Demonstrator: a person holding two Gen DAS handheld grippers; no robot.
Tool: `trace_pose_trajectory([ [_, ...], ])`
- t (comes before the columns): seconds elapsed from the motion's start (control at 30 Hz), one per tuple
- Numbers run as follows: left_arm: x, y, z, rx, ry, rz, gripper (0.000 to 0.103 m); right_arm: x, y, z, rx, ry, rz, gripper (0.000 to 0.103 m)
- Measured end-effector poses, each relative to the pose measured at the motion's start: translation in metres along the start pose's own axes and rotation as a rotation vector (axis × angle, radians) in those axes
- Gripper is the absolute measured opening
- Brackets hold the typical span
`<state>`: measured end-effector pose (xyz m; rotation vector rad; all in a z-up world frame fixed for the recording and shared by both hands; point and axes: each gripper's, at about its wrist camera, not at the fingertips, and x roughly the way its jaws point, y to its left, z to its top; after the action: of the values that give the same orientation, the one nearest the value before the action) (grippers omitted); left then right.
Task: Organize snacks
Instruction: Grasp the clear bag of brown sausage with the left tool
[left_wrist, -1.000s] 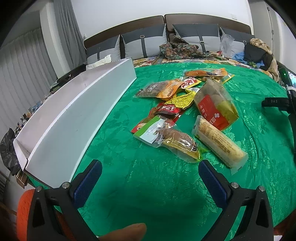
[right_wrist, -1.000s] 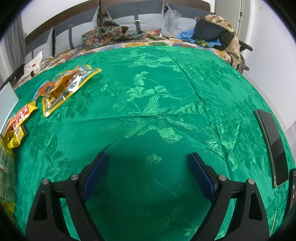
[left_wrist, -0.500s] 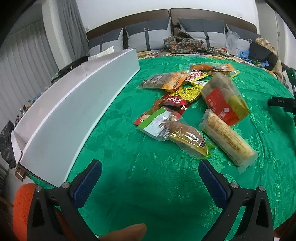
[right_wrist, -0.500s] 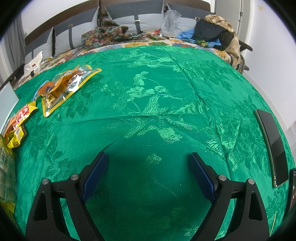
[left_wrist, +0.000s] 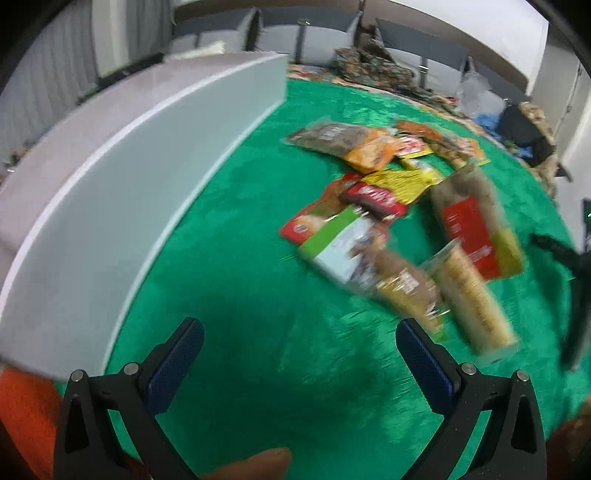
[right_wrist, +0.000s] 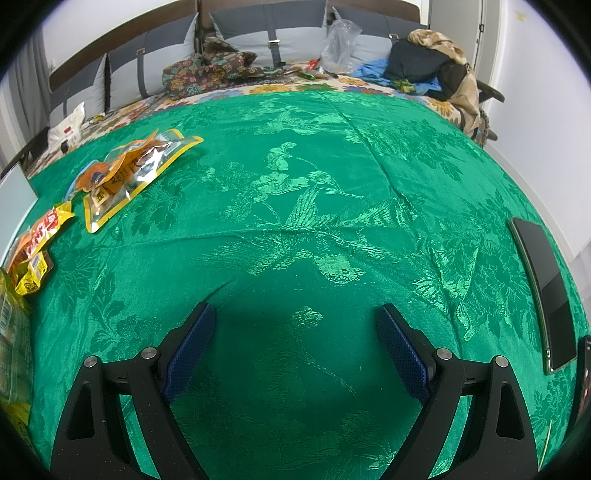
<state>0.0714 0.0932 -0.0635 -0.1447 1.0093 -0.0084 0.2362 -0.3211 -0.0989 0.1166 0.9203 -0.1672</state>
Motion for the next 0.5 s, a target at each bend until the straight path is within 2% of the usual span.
trace_pose_trajectory([
  [0.07,0.001,-0.003,0.011,-0.035,0.013,-0.043,0.103,0.000,0.000,0.000,0.000,0.000,0.000,0.092],
  [0.13,0.005,-0.015,0.022,-0.066,0.011,-0.050,0.103,0.000,0.000,0.000,0.000,0.000,0.000,0.092],
  [0.2,0.014,-0.034,0.034,-0.067,0.008,-0.017,0.103,0.000,0.000,0.000,0.000,0.000,0.000,0.092],
  [0.33,0.048,-0.063,0.041,-0.022,0.055,0.151,0.103,0.000,0.000,0.000,0.000,0.000,0.000,0.092],
  [0.37,0.050,-0.062,0.040,-0.017,0.059,0.170,0.103,0.000,0.000,0.000,0.000,0.000,0.000,0.092],
  [0.5,0.046,-0.037,0.031,-0.013,0.058,0.153,0.103,0.000,0.000,0.000,0.000,0.000,0.000,0.092],
])
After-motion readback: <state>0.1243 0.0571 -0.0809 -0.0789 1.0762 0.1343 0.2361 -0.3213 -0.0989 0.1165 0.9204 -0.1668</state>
